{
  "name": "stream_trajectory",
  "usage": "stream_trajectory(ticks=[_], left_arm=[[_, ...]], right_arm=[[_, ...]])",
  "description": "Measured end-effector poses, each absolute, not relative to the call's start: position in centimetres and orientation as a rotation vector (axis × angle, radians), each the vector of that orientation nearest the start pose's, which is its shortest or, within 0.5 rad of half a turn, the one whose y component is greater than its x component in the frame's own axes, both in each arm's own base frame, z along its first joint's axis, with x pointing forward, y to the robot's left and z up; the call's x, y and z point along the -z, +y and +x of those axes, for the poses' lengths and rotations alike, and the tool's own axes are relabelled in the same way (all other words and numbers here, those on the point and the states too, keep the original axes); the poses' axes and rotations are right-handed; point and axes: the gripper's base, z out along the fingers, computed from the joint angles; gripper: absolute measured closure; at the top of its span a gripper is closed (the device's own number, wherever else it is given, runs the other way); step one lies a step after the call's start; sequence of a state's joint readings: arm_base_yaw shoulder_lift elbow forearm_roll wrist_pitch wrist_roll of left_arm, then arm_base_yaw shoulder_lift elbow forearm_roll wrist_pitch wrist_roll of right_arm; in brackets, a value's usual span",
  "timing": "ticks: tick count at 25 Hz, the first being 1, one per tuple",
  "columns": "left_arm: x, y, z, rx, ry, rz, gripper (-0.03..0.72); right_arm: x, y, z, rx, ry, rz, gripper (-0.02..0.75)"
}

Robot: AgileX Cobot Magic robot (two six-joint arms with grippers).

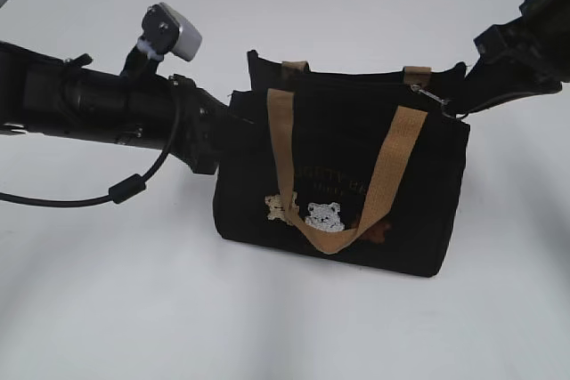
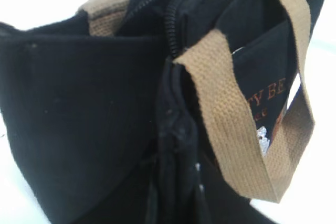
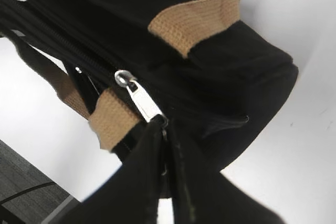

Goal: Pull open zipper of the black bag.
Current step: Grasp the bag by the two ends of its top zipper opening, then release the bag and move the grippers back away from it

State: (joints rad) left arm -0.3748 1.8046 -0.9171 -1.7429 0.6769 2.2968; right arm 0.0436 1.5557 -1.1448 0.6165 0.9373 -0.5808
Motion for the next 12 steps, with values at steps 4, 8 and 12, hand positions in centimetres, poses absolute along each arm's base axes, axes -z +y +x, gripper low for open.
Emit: stream_trajectory(ticks=[4,8,12], left_arm=[[-17.9,-17.9,30.3,0.722,1.873,1.144,0.503],[-19.1,-17.4,29.3,0.764,2.016,1.1,0.299],[-21.7,-16.3,27.7,0.743,2.147,1.068,0.293]], right_arm=[[-27.2,5.3,30.6,-0.604,2.638,-0.466,0.454],[-27.7,5.3,29.8,-0.623,2.666,-0.467,0.302],[-29.7,5.1,27.9,-0.607,2.689,-0.452,0.307]])
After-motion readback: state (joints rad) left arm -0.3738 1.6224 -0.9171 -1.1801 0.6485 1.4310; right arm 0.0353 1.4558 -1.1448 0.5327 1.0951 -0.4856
